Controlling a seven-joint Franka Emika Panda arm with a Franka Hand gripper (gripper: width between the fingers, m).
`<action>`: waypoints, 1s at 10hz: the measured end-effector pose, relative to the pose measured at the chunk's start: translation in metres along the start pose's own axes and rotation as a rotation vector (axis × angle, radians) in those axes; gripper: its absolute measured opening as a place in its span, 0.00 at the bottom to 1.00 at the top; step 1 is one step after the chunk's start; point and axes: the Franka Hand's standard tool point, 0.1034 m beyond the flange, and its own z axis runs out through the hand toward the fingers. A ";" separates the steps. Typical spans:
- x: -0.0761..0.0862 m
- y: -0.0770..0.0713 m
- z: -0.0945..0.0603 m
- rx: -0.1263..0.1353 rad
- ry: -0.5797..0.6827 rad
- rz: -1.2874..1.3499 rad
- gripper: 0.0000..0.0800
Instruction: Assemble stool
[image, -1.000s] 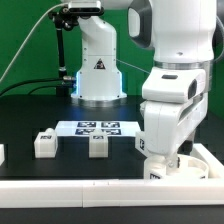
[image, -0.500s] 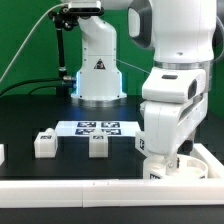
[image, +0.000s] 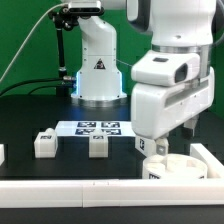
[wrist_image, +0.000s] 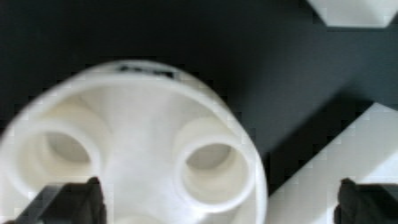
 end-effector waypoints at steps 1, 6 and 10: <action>-0.002 -0.001 -0.009 -0.006 0.006 0.044 0.81; -0.006 -0.016 -0.001 0.043 0.004 0.539 0.81; -0.035 -0.034 0.014 0.062 -0.144 0.571 0.81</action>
Offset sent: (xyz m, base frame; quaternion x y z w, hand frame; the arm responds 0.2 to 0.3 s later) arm 0.0209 0.0088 -0.0020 0.0490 0.0908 0.2453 0.9639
